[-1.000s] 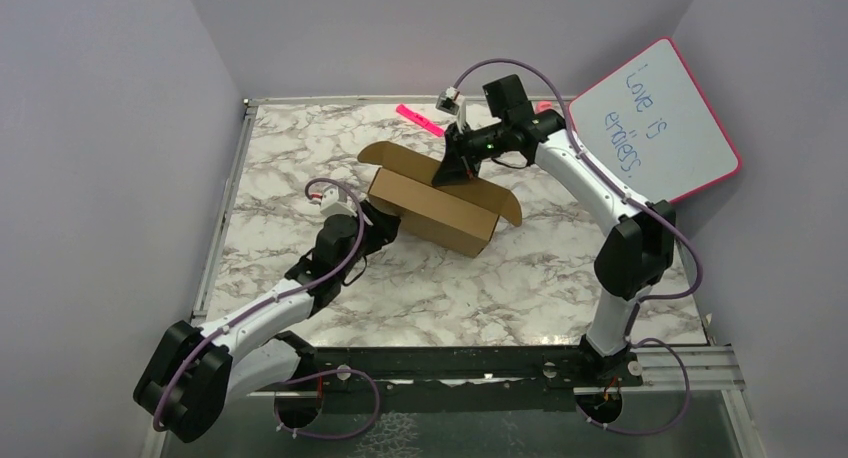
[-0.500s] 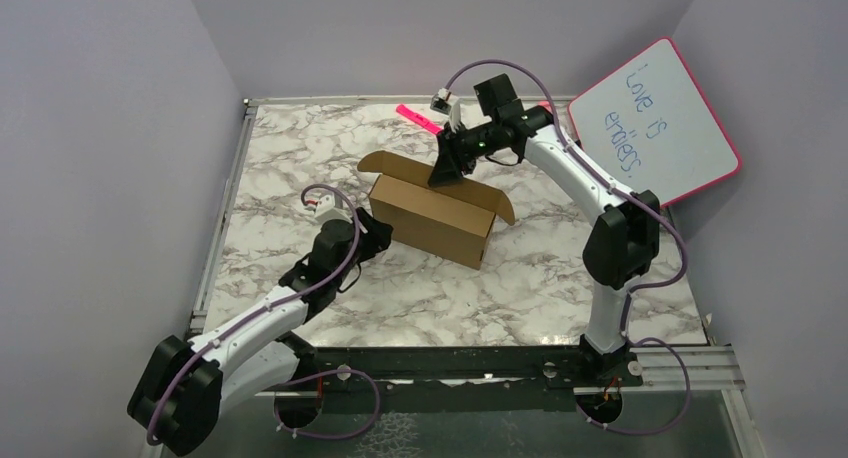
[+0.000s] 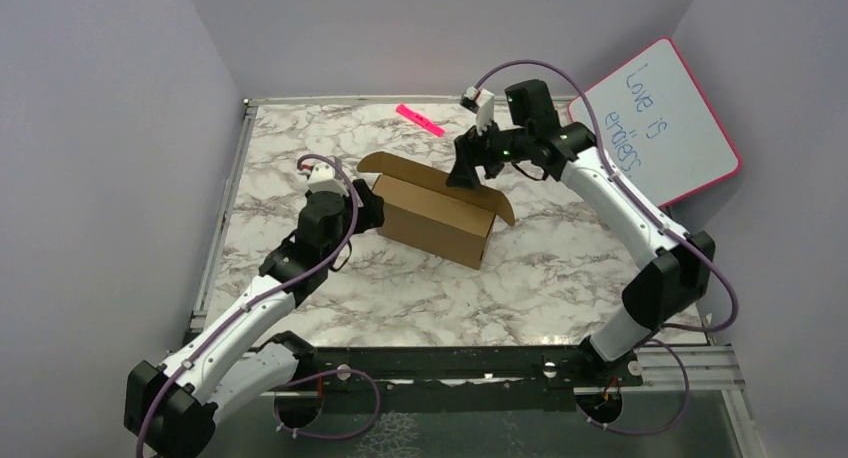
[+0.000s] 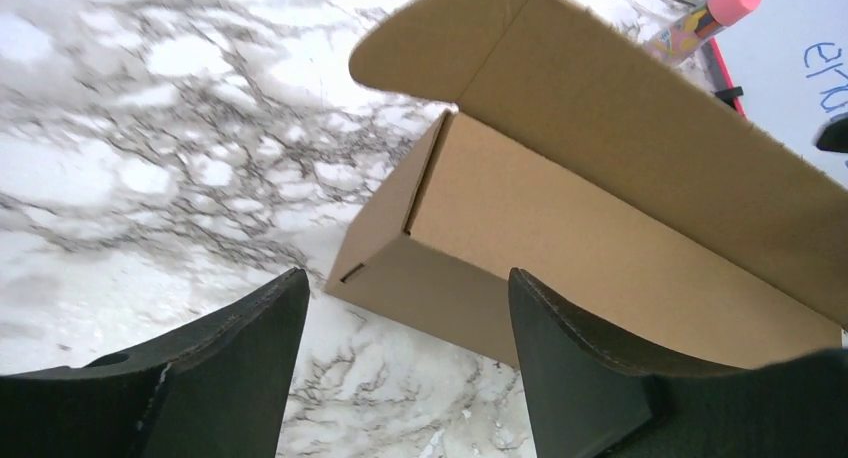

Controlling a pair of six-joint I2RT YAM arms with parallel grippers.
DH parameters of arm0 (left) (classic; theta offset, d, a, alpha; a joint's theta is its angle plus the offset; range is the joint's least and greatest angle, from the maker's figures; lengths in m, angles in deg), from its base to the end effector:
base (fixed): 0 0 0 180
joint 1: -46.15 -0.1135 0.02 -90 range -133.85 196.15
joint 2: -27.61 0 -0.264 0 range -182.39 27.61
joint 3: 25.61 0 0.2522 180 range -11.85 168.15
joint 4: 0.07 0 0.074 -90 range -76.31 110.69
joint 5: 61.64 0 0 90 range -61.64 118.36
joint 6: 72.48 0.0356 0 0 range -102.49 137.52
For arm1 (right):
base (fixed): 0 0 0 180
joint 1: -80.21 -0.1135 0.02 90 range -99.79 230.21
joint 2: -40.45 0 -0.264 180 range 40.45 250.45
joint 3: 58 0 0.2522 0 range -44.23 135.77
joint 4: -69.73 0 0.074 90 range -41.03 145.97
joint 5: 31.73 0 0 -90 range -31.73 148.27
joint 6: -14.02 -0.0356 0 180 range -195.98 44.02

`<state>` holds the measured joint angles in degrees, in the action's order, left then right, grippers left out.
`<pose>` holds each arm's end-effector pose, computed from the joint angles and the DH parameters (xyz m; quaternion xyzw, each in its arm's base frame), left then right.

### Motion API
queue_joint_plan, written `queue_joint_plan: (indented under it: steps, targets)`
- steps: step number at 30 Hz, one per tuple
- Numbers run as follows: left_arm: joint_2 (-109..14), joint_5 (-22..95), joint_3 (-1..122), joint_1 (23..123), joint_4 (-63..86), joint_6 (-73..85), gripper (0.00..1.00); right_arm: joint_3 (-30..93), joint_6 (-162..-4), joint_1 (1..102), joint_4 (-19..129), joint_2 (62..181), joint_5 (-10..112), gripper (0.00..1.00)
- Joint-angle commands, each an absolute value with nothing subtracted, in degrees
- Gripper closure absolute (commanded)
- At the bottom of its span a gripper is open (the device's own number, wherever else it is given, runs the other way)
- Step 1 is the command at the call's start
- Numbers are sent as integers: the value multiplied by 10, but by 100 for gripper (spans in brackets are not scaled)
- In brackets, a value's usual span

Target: Fold the paper box

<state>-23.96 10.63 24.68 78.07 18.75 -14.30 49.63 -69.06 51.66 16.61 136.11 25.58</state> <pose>0.1835 -0.1015 0.2776 -0.0876 0.8099 -0.1916 0.5474 0.3167 0.1942 0.3601 -0.3770 0.7967 0.3261 0.3417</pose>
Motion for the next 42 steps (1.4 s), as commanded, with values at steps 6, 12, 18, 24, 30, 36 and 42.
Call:
queue_joint_plan:
  steps: [6,12,18,24,30,36,42]
  targets:
    - [-248,128,370,703,267,29,24,374,-766,513,232,1198,419,16]
    - [-291,290,415,589,244,63,26,305,-804,513,218,1117,456,15]
    - [-344,398,463,559,234,71,28,252,-823,513,202,1056,497,16]
    - [-402,470,515,536,235,126,31,227,-840,513,187,1033,502,25]
    - [-455,579,568,516,265,184,33,220,-851,513,176,1032,480,43]
    - [-488,640,587,513,295,230,35,211,-851,513,180,1045,474,64]
    - [-510,676,598,512,300,239,47,219,-835,513,176,1062,486,86]
